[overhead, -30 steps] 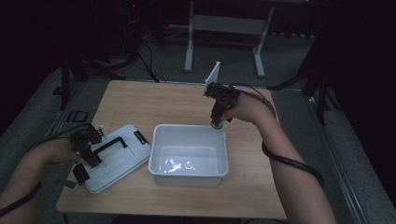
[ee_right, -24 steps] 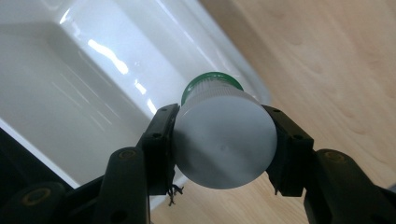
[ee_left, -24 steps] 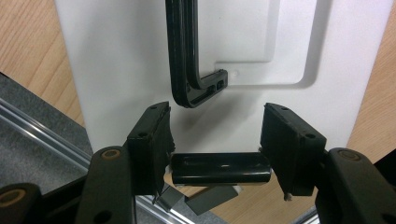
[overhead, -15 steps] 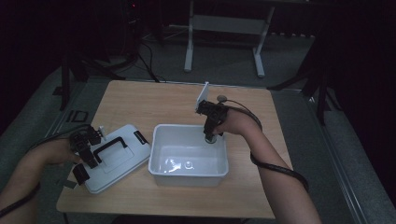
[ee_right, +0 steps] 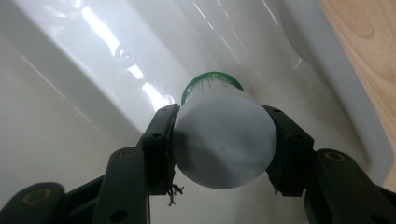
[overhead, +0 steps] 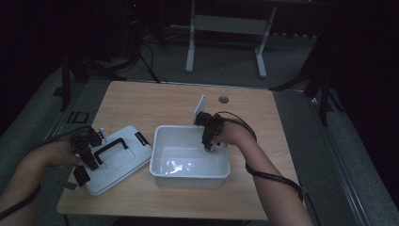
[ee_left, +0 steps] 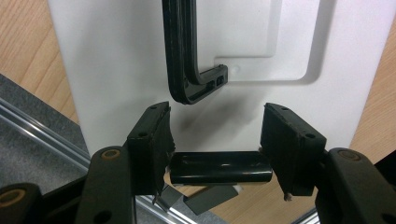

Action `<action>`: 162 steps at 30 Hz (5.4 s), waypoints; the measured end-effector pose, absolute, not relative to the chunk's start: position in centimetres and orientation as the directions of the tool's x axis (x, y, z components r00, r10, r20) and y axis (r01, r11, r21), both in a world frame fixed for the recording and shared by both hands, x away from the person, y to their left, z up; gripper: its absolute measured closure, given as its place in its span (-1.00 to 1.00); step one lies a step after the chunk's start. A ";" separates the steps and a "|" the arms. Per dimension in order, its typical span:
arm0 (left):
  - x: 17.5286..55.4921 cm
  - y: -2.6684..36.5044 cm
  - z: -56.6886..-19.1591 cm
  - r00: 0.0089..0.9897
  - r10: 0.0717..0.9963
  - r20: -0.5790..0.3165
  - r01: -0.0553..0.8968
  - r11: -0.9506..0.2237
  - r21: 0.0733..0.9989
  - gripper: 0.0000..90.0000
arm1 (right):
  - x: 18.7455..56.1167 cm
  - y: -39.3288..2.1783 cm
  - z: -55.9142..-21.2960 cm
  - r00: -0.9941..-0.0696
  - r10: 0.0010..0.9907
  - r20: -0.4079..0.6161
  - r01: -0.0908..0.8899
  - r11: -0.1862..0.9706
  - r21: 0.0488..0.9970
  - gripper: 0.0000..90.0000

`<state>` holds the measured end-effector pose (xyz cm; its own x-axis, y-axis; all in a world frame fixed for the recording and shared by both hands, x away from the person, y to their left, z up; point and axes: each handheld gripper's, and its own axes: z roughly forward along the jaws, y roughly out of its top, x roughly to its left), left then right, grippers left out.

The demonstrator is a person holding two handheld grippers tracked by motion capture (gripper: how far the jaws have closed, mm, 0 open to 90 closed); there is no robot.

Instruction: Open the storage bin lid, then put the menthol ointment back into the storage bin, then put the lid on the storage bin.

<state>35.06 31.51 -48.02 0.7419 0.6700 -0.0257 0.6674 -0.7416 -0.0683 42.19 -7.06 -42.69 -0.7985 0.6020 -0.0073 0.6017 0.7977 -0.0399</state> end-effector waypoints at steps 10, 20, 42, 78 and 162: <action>35.1 31.4 -48.1 0.742 0.670 -0.032 0.667 -0.742 -0.068 -0.06 | 41.8 -6.0 -44.9 -0.822 0.569 -0.037 0.570 0.821 -0.032 0.11; 35.0 31.5 -47.9 0.742 0.670 -0.029 0.667 -0.742 -0.068 -0.06 | 41.3 -5.6 -45.8 -0.837 0.545 -0.051 0.547 0.837 -0.033 0.11; 35.0 31.6 -48.1 0.739 0.672 -0.035 0.669 -0.740 -0.073 -0.06 | 40.4 -4.9 -48.8 -0.864 0.479 -0.155 0.492 0.868 -0.058 0.10; 35.0 31.5 -48.1 0.738 0.674 -0.032 0.671 -0.738 -0.071 -0.06 | 41.3 -8.6 -37.7 -0.817 0.565 -0.116 0.547 0.823 0.155 -0.03; 35.6 30.1 -49.1 0.758 0.649 -0.072 0.647 -0.761 -0.041 0.86 | 37.7 -28.2 -47.5 -0.667 0.742 -0.072 0.732 0.670 0.122 -0.69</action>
<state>35.62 30.14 -49.08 0.7578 0.6486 -0.0716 0.6474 -0.7610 -0.0412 37.73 -28.21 -47.55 -0.6667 0.7418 -0.0721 0.7323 0.6700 0.1216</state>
